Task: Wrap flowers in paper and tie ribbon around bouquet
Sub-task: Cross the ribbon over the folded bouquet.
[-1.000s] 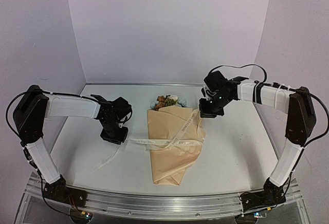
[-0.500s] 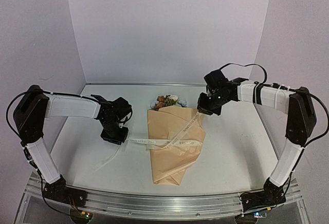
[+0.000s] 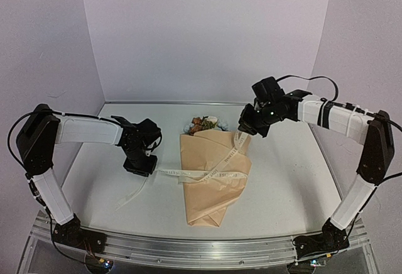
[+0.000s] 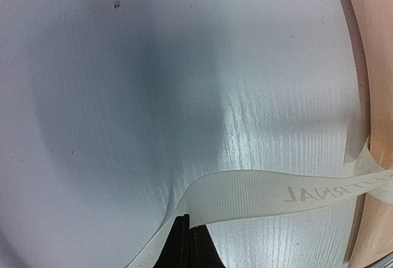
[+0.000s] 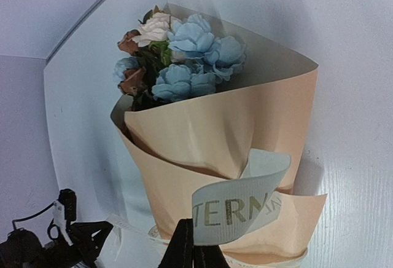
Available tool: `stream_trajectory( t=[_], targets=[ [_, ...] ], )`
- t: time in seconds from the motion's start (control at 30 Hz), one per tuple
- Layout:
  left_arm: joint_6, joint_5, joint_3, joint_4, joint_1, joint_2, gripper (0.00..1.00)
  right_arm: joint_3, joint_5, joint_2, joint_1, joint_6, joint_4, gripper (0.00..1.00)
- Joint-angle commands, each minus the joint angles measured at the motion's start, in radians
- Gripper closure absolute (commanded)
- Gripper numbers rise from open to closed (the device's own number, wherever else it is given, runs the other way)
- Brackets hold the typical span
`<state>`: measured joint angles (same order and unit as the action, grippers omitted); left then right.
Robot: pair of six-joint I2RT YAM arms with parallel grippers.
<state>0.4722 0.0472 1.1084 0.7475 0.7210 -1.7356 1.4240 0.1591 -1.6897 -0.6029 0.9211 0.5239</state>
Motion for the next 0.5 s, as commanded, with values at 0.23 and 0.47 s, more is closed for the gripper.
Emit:
stream_trajectory(
  t=[0.23, 0.47],
  targets=[
    [-0.01, -0.007, 0.02, -0.02, 0.002, -0.013, 1.0, -0.127, 0.219, 0.044, 0.082, 0.065, -0.105, 1.0],
    [-0.012, -0.003, 0.023, -0.01, 0.002, -0.005, 1.0, -0.116, 0.39, -0.027, 0.114, -0.155, -0.163, 1.0]
  ],
)
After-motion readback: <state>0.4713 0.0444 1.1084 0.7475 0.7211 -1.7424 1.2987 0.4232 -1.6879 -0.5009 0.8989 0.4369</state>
